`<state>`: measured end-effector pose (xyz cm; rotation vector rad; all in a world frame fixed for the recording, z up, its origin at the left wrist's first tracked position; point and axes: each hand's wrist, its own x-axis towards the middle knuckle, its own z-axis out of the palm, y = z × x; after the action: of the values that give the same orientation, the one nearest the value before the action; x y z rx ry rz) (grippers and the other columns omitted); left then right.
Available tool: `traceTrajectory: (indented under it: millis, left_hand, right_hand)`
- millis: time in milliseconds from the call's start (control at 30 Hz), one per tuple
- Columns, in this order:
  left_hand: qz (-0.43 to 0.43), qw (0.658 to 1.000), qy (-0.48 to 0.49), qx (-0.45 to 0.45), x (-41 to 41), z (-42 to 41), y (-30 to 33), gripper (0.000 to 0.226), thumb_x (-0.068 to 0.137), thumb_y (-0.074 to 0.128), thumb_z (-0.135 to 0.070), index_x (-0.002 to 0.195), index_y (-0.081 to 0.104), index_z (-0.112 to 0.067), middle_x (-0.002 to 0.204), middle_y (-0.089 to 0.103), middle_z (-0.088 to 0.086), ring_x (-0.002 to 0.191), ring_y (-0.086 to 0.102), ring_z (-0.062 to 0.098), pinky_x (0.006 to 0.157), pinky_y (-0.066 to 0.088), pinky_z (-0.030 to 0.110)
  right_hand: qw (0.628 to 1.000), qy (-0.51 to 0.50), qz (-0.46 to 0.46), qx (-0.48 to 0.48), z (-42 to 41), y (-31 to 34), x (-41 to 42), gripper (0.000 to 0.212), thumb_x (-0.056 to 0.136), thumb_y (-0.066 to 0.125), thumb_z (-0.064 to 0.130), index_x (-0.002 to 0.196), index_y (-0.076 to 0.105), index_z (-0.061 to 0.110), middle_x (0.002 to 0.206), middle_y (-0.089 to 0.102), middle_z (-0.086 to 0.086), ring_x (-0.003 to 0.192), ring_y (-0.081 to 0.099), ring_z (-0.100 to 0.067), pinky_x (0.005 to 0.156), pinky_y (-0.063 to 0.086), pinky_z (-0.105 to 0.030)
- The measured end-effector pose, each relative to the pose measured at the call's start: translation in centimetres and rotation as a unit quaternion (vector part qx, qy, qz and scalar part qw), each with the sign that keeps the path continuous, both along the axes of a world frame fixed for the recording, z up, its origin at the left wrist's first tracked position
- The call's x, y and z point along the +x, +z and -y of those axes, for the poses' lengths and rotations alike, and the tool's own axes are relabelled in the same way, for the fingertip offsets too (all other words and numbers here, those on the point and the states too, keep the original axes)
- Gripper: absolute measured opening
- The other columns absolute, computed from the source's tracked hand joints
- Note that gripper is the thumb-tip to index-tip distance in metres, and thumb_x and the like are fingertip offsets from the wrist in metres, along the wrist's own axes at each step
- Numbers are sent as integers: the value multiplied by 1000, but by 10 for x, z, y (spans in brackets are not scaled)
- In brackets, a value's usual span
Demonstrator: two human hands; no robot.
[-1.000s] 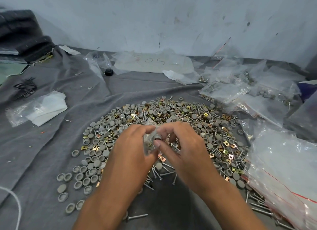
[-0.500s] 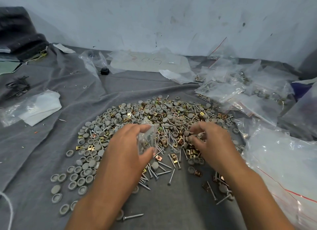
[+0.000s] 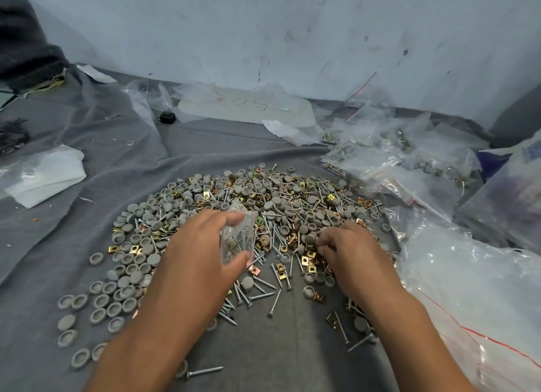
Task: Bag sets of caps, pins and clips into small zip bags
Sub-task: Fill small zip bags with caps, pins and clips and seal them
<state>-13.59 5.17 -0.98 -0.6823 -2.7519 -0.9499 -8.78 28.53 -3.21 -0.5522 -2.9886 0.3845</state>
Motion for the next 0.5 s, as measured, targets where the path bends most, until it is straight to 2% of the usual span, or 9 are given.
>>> traceTrajectory:
  millis: [167,267,333,433,500]
  left_hand:
    - [-1,1000,-2,5,-1,1,-1,53,76,79,-40,125,58,-40,96,41,-38,88,43,-18,70,32,7]
    - [-2,1000,-3,3,-1,-1,-2,52,77,78,-41,125,57,-41,98,43,-36,89,45,-15,74,33,11]
    - [1,1000,-6,6,0,-2,-3,53,77,76,-42,125,55,-43,98,40,-40,91,44,-18,75,33,10]
    - [2,1000,-9,6,1,-4,-3,54,76,77,-41,126,56,-42,99,38,-42,90,46,-14,83,37,15]
    - [0,1000,-7,7,1,-4,-3,54,76,79,-39,125,57,-41,100,42,-38,91,47,-8,85,40,19]
  right_hand:
    - [996,1,-56,-68,-7,2,3,9,103,57,32,97,62,36,95,60,16,83,55,-6,65,41,-30]
    - [983,13,-111,-148,-7,6,4,9,99,63,30,96,64,38,88,64,22,77,58,6,61,40,-13]
    - [973,16,-139,-185,-8,9,4,7,98,66,28,97,66,35,86,65,22,80,58,12,62,42,-8]
    - [957,10,-152,-246,-8,11,4,6,98,66,28,96,67,33,85,69,15,83,60,10,65,44,-10]
    - [925,19,-177,-335,-3,17,4,2,96,67,29,96,68,31,88,73,12,82,65,4,69,47,-14]
